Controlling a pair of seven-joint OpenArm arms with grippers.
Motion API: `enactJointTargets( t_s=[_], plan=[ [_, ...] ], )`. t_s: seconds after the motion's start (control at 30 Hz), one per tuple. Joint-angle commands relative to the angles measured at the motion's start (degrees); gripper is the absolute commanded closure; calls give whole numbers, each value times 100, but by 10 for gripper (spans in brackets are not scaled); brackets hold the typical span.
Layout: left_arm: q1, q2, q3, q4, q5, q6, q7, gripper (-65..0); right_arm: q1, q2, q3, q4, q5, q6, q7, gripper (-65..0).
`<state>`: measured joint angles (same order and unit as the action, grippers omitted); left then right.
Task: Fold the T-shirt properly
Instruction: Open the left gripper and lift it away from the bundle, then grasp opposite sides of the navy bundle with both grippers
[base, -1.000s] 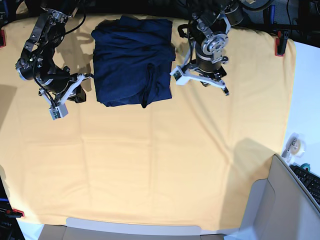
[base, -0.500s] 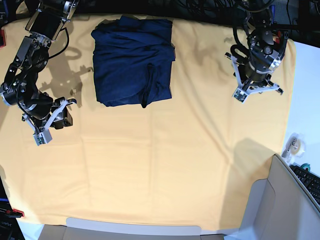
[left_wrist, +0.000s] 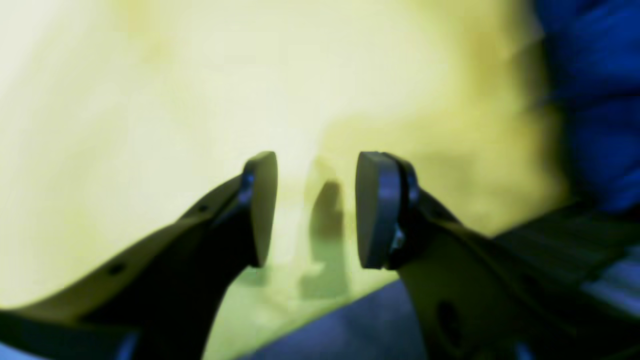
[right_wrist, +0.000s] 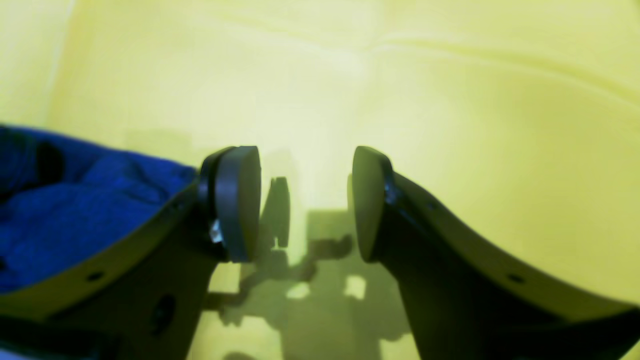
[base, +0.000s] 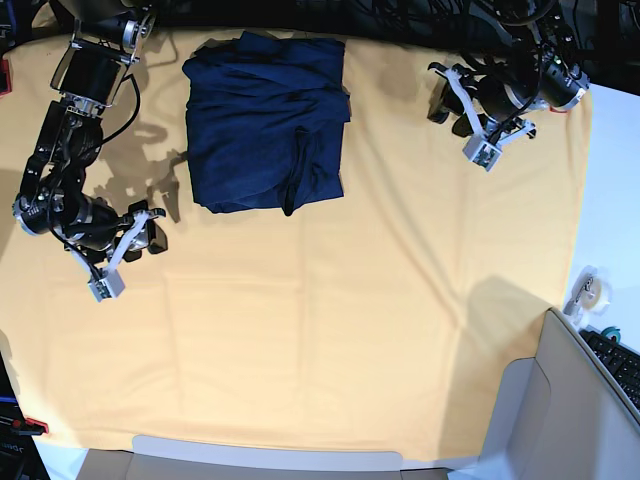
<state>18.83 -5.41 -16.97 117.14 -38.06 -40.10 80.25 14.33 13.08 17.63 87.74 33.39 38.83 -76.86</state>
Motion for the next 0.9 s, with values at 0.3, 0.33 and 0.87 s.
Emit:
enactJointTargets(
  t_s=[0.3,0.33,0.87],
  plan=[
    [-15,493,22,-607,-172,10,-25,-270,13,85,-150,-1201,1070,-2,-257,-298],
    [-15,537,22,-668,-180,10,-25,-270,31,76,-150,-1289,1097,-2,-314,-298],
    [302,1046,365,-765,-1482,10,-25,-271,40,208,-158,-1333,1220,-10,-314,-298]
  ],
)
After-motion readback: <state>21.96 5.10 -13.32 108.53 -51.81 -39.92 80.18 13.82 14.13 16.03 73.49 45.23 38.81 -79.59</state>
